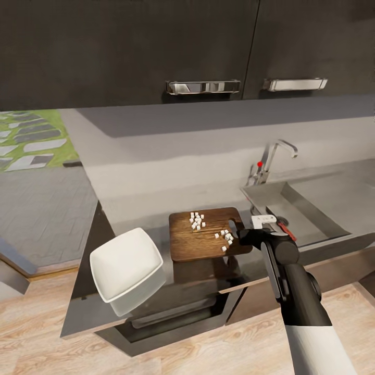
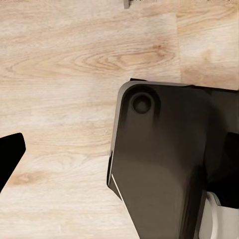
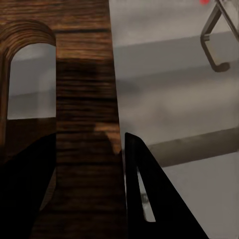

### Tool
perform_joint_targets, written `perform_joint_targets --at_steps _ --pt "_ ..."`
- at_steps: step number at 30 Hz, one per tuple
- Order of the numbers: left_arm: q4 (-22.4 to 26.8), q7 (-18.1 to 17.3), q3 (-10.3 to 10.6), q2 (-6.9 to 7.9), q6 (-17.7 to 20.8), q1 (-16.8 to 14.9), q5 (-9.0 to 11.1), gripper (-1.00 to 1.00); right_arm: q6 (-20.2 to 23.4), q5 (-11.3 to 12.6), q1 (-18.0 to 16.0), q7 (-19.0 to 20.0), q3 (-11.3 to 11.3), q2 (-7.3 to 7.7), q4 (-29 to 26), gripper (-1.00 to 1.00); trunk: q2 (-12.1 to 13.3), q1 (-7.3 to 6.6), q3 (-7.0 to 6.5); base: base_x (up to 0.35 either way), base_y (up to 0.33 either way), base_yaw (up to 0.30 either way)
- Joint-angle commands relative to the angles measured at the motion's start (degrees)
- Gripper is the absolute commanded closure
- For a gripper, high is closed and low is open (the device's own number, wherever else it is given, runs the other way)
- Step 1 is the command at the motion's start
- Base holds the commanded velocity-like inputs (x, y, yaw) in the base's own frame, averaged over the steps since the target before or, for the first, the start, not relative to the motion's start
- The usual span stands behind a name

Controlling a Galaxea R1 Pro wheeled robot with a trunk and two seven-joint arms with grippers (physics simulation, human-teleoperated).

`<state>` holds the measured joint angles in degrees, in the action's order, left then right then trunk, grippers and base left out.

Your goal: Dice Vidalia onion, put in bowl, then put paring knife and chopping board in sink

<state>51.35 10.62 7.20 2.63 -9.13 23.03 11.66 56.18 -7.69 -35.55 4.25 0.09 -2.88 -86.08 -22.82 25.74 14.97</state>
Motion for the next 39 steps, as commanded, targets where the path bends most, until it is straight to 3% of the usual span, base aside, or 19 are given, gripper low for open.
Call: perform_joint_targets --at_steps 1,18,39 --pt "0.07 0.46 0.35 0.10 -0.18 0.00 0.55 -1.00 0.27 -0.57 -0.05 0.41 0.00 -0.02 -0.06 1.00 -0.10 0.04 0.00 0.000 0.000 0.000" --pt "-0.02 0.46 0.35 0.10 -0.18 0.00 0.56 -1.00 0.28 -0.57 -0.05 0.41 0.00 -0.02 -0.06 1.00 -0.10 0.04 -1.52 -0.080 0.069 0.000" --pt "-0.11 0.46 0.35 0.10 -0.18 0.00 0.56 -1.00 0.30 -0.57 -0.05 0.38 0.00 -0.02 -0.06 1.00 -0.10 0.04 -3.40 -0.046 0.275 0.000"
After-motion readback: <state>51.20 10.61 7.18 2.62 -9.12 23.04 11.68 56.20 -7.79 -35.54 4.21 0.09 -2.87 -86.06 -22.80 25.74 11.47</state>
